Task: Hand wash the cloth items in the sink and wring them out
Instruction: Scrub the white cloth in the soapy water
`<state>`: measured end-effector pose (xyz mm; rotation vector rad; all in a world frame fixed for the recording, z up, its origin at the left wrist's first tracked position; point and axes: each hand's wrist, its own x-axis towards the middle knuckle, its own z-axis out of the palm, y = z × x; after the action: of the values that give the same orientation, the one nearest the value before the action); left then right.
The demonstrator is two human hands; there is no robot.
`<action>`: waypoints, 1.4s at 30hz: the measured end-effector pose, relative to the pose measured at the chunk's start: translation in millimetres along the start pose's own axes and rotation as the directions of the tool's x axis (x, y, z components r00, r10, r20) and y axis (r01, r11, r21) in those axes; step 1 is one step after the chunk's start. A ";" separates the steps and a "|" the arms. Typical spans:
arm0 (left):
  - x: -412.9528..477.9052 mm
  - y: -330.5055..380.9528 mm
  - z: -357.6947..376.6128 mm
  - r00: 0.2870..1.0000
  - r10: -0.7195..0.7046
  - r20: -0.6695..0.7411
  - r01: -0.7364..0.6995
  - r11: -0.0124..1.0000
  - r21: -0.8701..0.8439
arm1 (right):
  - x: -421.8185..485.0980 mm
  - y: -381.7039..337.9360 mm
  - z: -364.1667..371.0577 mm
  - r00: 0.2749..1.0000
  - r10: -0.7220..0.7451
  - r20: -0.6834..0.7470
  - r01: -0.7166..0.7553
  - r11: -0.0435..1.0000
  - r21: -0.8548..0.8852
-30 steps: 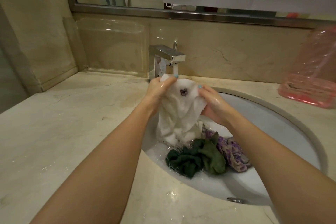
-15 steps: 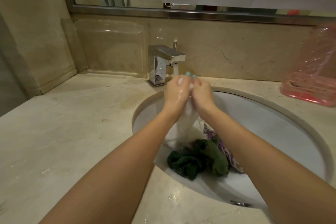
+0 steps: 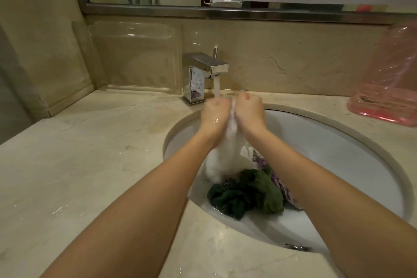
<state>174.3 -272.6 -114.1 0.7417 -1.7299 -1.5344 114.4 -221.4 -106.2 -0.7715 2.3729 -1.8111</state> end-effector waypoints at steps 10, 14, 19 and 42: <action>9.4 -3.1 -4.0 0.990 0.057 -0.130 -0.063 0.997 -0.041 | -8.5 -4.7 3.7 0.991 -0.109 0.080 0.099 0.988 0.122; 0.0 3.5 -1.1 0.997 0.073 0.010 -0.073 0.997 -0.008 | 3.0 8.8 0.1 0.995 -0.065 0.077 0.064 0.998 0.014; -4.7 3.4 -4.4 0.983 0.181 0.007 -0.181 0.982 -0.046 | 8.1 24.1 -23.3 0.982 0.059 0.178 -0.055 0.998 -0.032; 14.3 1.5 -41.6 0.992 0.105 0.065 -0.096 0.987 -0.125 | 15.1 37.5 -33.1 0.888 0.048 0.457 -0.201 0.935 0.292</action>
<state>199.4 -308.2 -108.5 0.5356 -1.6823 -1.5977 76.9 -191.3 -126.6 -0.8511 1.7322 -1.6931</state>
